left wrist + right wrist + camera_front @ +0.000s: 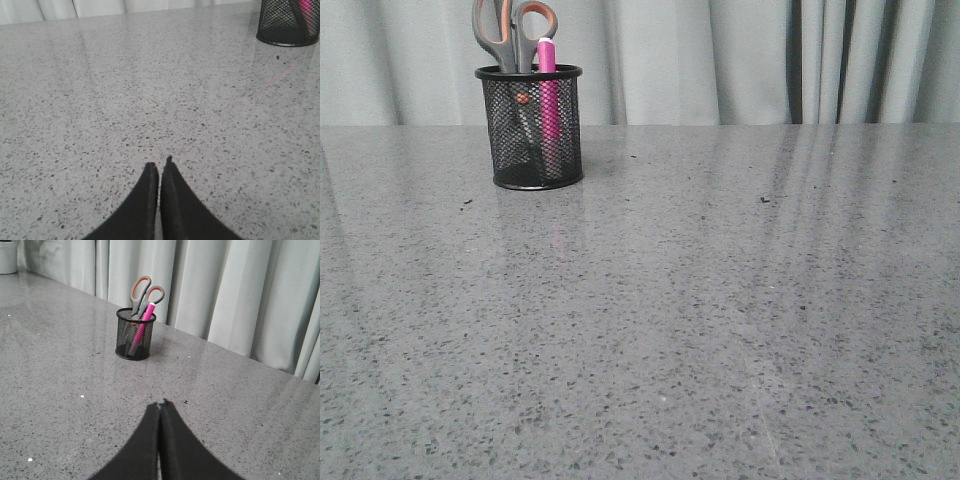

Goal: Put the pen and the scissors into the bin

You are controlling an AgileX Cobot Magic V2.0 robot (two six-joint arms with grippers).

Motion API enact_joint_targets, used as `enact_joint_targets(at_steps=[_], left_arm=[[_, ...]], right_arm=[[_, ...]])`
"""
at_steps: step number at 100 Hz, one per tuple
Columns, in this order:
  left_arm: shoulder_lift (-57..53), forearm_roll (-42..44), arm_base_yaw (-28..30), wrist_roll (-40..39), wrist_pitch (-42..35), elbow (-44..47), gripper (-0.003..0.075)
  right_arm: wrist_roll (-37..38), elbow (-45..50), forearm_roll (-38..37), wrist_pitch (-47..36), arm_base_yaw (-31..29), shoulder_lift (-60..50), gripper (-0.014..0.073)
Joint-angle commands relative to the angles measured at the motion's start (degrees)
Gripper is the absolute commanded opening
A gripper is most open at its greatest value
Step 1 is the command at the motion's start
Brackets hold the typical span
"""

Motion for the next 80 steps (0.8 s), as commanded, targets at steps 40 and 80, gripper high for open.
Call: enact_joint_targets(at_steps=[40,80], left_arm=[[-1.9,0.0,0.2,-0.6,-3.1,2.6,-0.0019],[-1.9,0.0,0.2,-0.6,-3.1,2.6,-0.0019]], right_arm=[[0.0,12.5,3.3,-18.3,-19.6,2.2,-0.0069],[-1.7,28.7,10.5,-21.8,-39.8,-1.5,-0.0070]])
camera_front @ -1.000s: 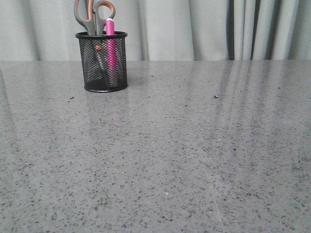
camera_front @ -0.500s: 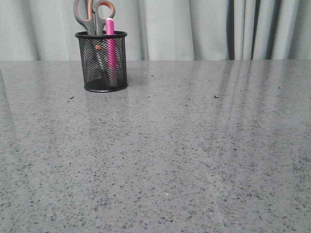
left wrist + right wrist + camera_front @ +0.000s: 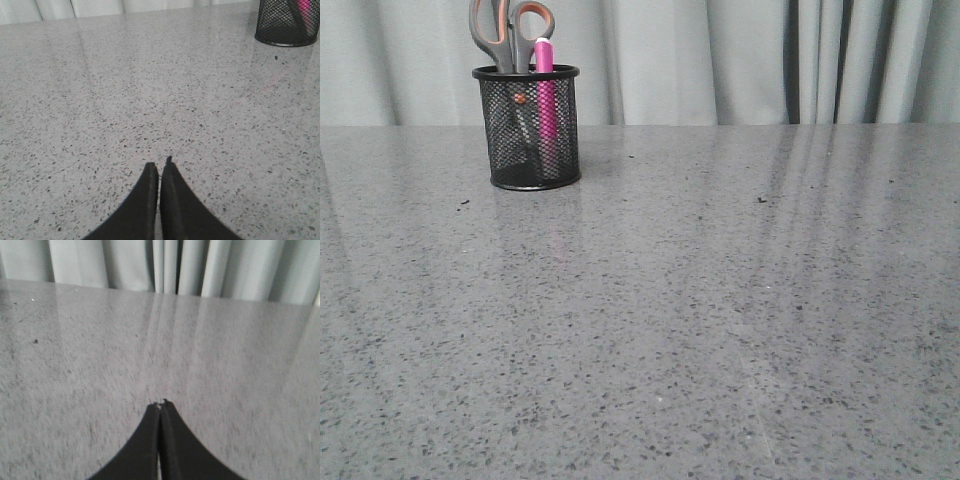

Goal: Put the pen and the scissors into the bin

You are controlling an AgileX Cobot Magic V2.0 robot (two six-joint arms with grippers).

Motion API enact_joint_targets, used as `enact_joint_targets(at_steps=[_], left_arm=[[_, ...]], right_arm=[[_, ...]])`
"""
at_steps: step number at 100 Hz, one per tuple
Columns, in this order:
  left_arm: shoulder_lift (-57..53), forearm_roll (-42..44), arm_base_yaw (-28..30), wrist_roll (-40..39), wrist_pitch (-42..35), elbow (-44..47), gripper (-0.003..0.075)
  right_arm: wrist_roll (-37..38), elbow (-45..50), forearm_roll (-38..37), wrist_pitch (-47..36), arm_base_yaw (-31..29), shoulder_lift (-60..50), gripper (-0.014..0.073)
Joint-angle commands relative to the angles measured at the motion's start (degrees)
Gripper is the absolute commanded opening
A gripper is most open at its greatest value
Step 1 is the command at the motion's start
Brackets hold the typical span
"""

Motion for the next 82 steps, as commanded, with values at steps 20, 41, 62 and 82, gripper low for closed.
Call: enact_joint_targets(at_steps=[20,41,62,82], left_arm=[[-1.9,0.0,0.2,-0.5,-3.1,2.6,-0.0019],[-1.9,0.0,0.2,-0.5,-3.1,2.6,-0.0019],[-1.9,0.0,0.2,-0.5,-3.1,2.6,-0.0019],[-1.9,0.0,0.2,-0.5,-3.1,2.6,-0.0019]], right_arm=[[-0.6,0.9,1.8,4.1,-0.8,-1.2,-0.0070],[-0.6,0.9,1.8,4.1,-0.8,-1.2,-0.0070],[-0.6,0.9,1.8,4.1,-0.8,-1.2,-0.0070],[-0.6,0.9,1.8,4.1,-0.8,-1.2,-0.0070]])
